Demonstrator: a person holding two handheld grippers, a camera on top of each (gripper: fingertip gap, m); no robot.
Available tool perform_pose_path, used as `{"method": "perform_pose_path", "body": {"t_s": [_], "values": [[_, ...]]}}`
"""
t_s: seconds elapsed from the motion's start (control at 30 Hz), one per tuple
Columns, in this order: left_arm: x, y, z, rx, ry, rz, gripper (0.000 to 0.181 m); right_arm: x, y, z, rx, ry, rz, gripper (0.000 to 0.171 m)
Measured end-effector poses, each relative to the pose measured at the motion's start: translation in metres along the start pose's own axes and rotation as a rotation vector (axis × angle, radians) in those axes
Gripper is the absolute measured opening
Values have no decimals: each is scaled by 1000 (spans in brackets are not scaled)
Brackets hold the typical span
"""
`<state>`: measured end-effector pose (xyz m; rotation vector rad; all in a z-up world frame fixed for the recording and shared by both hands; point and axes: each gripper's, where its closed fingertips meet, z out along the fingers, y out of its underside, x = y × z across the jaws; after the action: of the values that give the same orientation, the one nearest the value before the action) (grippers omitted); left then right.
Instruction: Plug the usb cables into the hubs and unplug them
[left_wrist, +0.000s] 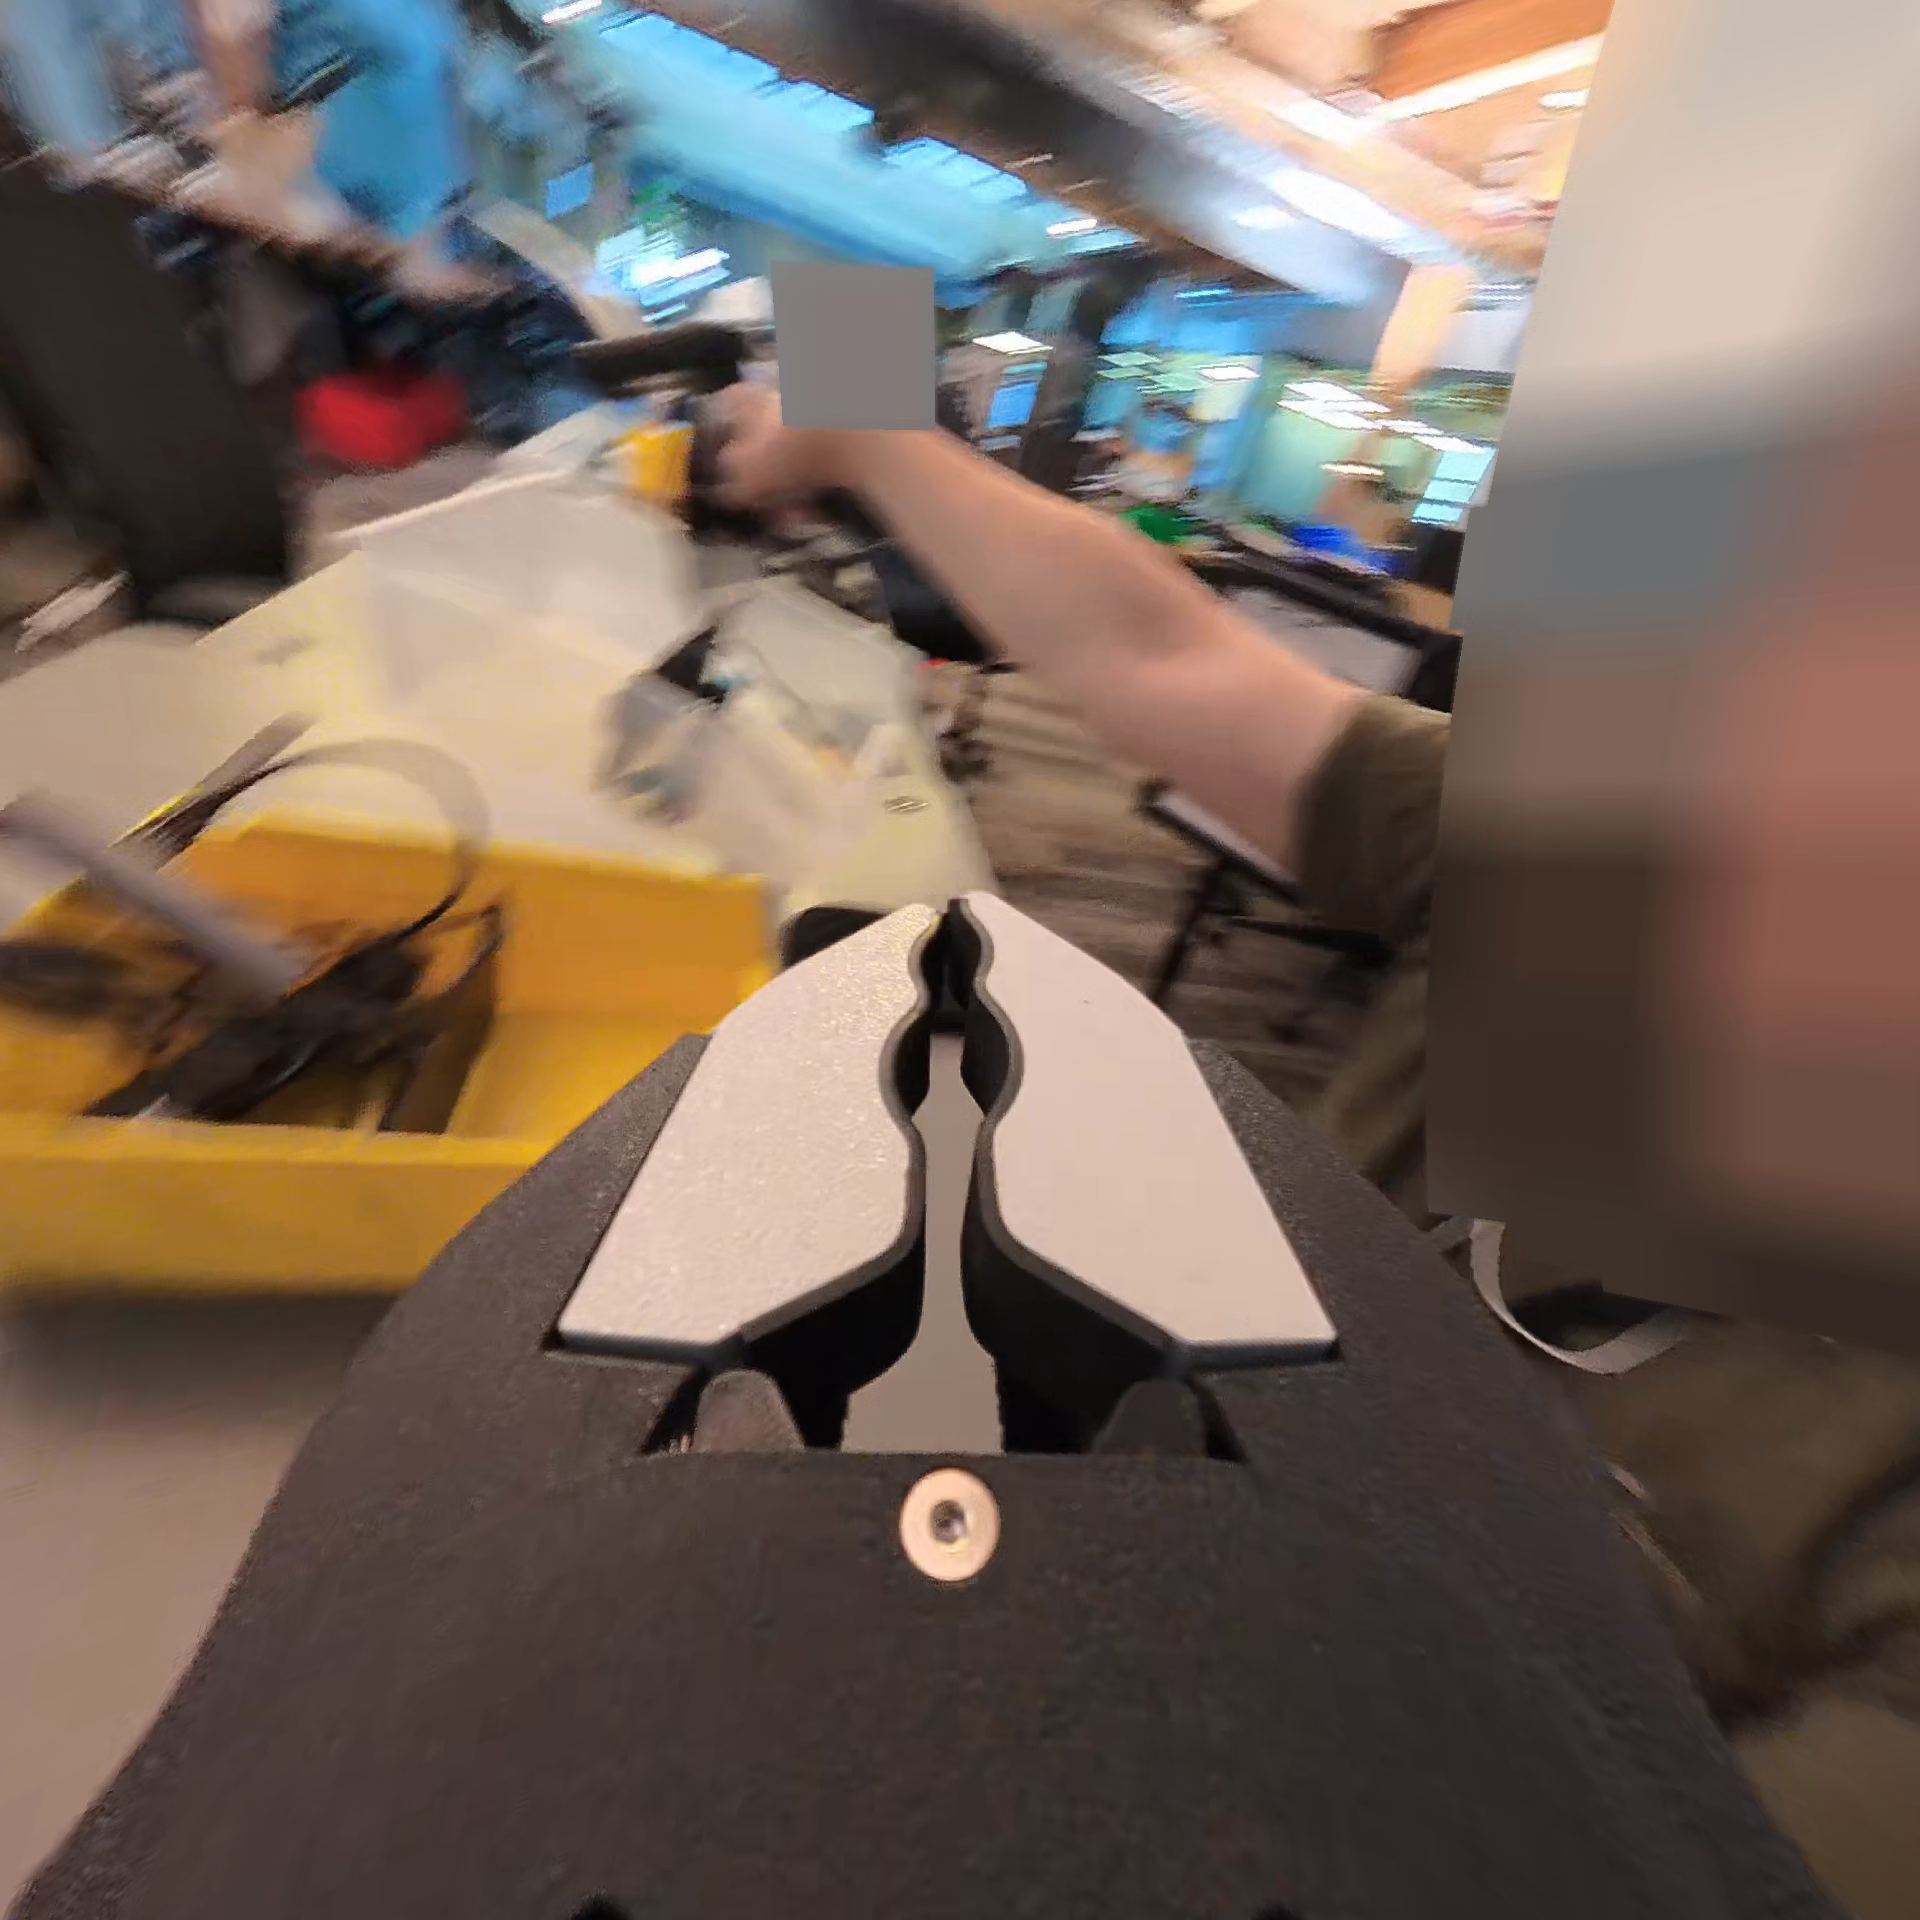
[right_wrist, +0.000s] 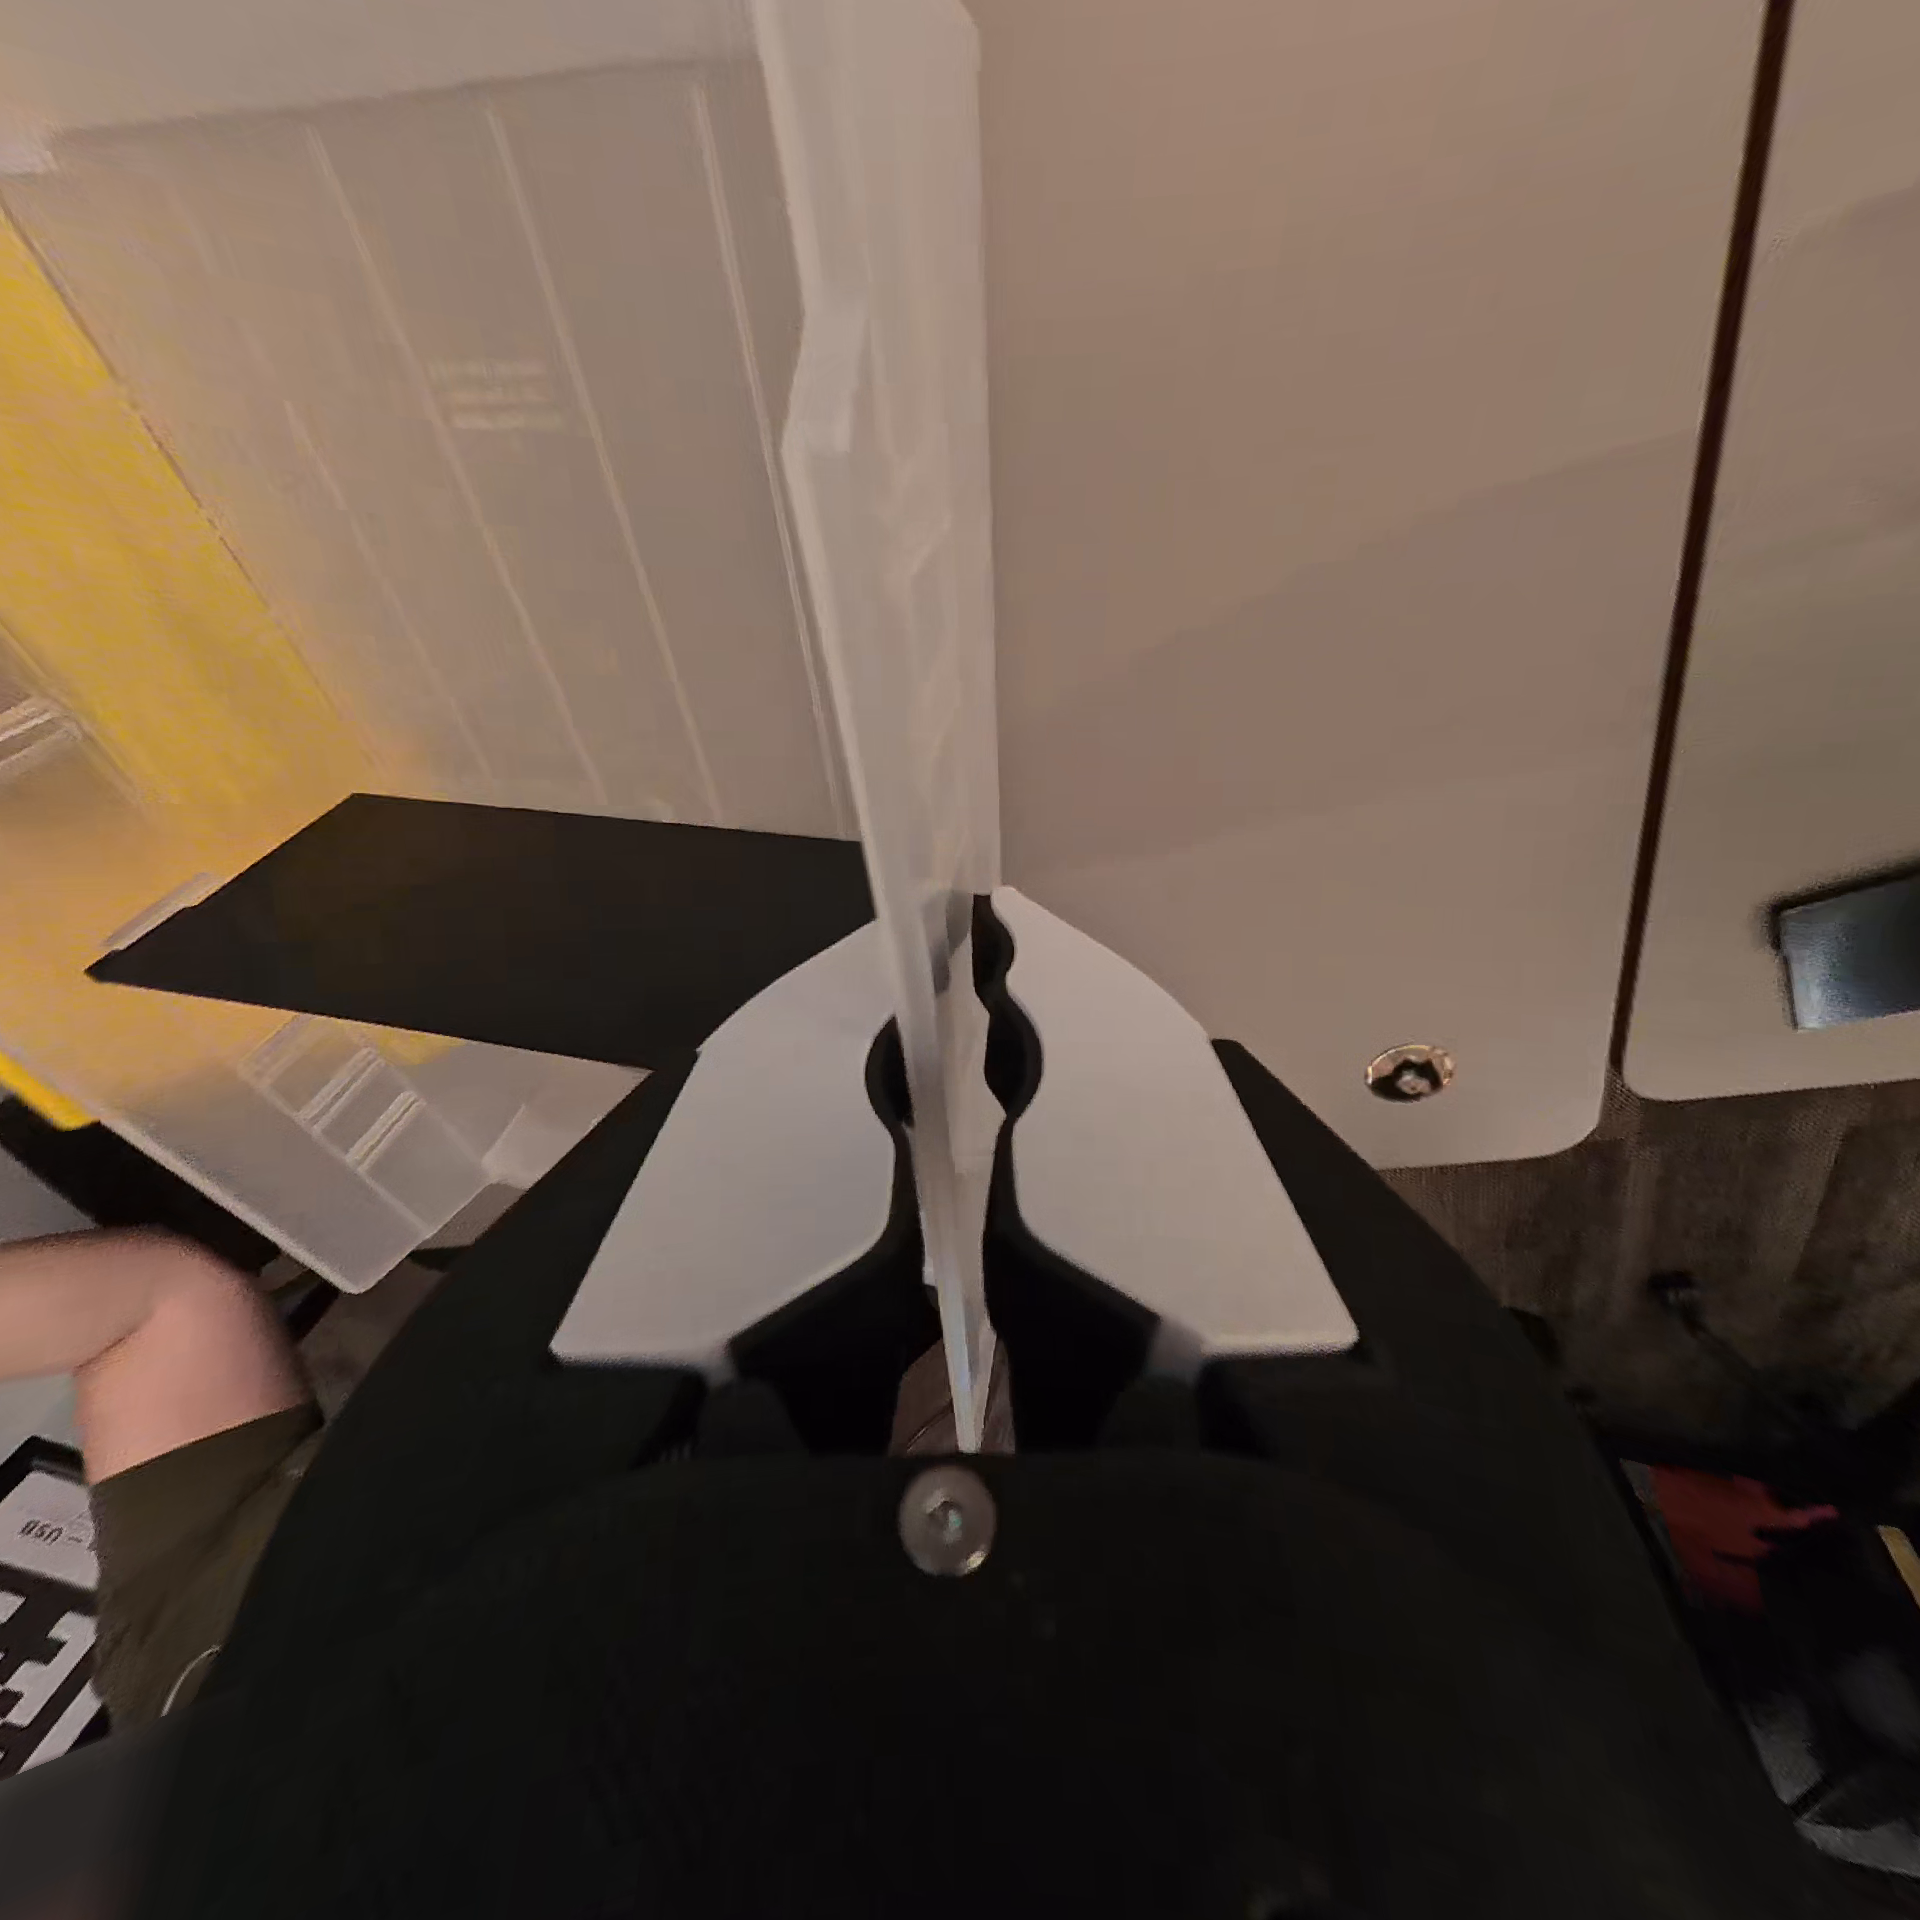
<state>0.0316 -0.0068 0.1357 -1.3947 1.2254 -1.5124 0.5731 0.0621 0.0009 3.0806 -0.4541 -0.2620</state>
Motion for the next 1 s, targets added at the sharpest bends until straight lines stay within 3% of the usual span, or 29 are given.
{"method": "perform_pose_path", "body": {"t_s": [0.17, 0.4, 0.6, 0.8, 1.0], "values": [[-64, 27, 9, -70, -197, -132, 0, 31, -15, 51, -38, -4, -18, 8], [-92, 35, 5, -66, -255, -171, 0, 25, -41, 104, -87, -82, -62, 7], [-106, 42, -3, -55, -300, -204, 0, 6, -57, 116, -101, -69, -136, 7], [-157, 86, -12, -265, -681, -216, 0, -16, -59, 119, -90, -51, -222, 7], [-157, 96, 11, -213, -581, -314, 1, -27, -58, 121, -91, -39, -245, 7]]}}
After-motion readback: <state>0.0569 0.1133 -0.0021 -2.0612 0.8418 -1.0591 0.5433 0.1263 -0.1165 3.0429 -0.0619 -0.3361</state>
